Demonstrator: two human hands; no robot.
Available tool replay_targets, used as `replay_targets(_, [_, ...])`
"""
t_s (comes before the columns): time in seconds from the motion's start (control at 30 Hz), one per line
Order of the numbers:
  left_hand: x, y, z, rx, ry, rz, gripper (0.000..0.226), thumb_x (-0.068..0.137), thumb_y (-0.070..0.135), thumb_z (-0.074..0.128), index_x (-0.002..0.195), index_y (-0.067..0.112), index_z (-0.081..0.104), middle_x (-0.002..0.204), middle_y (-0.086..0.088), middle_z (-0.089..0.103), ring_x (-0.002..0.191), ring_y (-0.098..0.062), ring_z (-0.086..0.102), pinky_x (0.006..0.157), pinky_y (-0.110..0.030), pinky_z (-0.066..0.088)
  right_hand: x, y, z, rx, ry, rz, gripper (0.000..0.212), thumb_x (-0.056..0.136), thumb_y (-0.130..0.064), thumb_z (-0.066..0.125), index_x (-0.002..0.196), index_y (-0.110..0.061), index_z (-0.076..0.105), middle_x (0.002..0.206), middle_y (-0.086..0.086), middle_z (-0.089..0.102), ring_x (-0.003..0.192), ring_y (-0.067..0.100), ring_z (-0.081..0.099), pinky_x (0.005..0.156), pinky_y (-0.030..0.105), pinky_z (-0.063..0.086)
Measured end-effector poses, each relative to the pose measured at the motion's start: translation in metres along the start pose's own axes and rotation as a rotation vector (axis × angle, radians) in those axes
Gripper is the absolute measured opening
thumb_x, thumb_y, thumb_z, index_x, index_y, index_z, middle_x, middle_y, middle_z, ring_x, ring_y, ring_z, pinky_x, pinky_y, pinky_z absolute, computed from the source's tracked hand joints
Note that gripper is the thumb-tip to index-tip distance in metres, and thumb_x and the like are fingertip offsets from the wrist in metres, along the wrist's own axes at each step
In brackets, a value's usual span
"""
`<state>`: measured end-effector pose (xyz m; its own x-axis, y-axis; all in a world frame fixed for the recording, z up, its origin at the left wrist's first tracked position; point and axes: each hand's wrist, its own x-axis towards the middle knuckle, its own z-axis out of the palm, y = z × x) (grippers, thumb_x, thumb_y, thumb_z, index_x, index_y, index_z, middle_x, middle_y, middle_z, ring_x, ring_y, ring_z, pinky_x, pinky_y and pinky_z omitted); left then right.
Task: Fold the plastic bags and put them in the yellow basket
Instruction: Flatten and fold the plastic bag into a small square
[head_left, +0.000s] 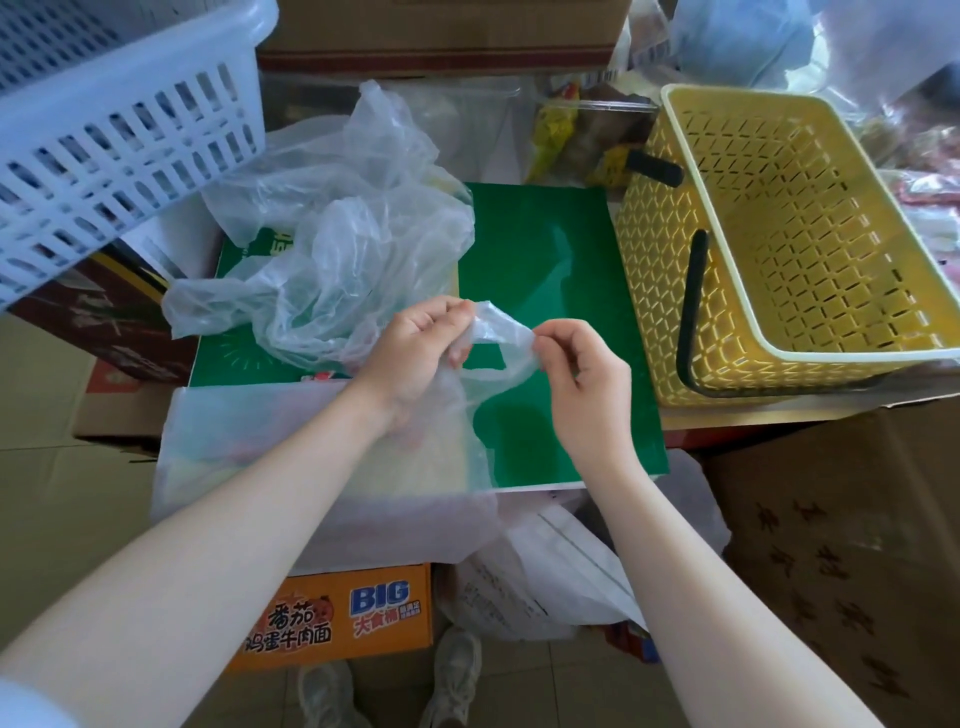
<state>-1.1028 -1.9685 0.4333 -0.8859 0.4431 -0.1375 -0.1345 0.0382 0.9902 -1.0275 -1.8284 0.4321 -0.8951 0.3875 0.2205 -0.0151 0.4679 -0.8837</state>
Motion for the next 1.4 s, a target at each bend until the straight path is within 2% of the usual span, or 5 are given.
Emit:
replay_targets(0.53, [-0.002, 0.003, 0.013, 0.141, -0.087, 0.051, 0.025, 0.092, 0.008, 0.053, 0.115, 0.015, 0.061, 0.109, 0.005, 0.065, 0.092, 0.009, 0.058, 0.084, -0.008, 0.04, 0.002, -0.012, 0.0, -0.061, 0.066, 0.092, 0.005, 0.087, -0.012, 0.062, 0.084, -0.013, 0.065, 0.071, -0.018, 0.059, 0.065, -0.003, 0.056, 0.063, 0.009, 0.043])
replay_targets(0.83, [-0.01, -0.049, -0.018, 0.924, 0.0, 0.235, 0.035, 0.084, 0.01, 0.064, 0.119, 0.007, 0.058, 0.097, -0.011, 0.066, 0.09, -0.026, 0.06, 0.082, -0.036, 0.047, 0.033, 0.014, -0.017, 0.543, 0.324, 0.975, 0.012, 0.095, -0.01, 0.042, 0.098, -0.008, 0.054, 0.084, 0.006, 0.06, 0.065, 0.014, 0.058, 0.064, 0.023, 0.052])
replay_targets(1.1, [-0.018, -0.066, -0.056, 1.181, 0.123, 0.357, 0.025, 0.079, 0.014, 0.059, 0.102, 0.006, 0.065, 0.089, -0.013, 0.067, 0.08, -0.033, 0.062, 0.071, -0.041, 0.049, -0.009, 0.006, 0.046, -0.527, -0.25, -0.295, 0.043, 0.095, -0.021, 0.039, 0.133, -0.003, 0.047, 0.141, 0.017, 0.044, 0.133, 0.031, 0.037, 0.11, 0.04, 0.027])
replay_targets(1.2, [-0.02, -0.069, -0.068, 1.225, 0.136, 0.363, 0.024, 0.082, 0.02, 0.048, 0.092, 0.005, 0.064, 0.083, -0.014, 0.065, 0.072, -0.033, 0.061, 0.063, -0.039, 0.05, -0.021, 0.01, 0.08, -0.729, -0.642, -0.256, 0.061, 0.096, -0.043, 0.024, 0.148, -0.011, 0.022, 0.156, 0.008, 0.019, 0.144, 0.024, 0.015, 0.116, 0.04, 0.011])
replay_targets(1.4, [-0.033, -0.07, -0.101, 1.301, 0.211, 0.288, 0.033, 0.083, 0.033, 0.042, 0.075, 0.005, 0.059, 0.062, -0.011, 0.062, 0.053, -0.029, 0.061, 0.043, -0.029, 0.042, -0.009, 0.045, 0.069, -0.961, -0.596, -0.031, 0.07, 0.09, -0.059, 0.005, 0.15, -0.024, 0.001, 0.159, 0.003, -0.004, 0.146, 0.021, -0.004, 0.115, 0.042, -0.003])
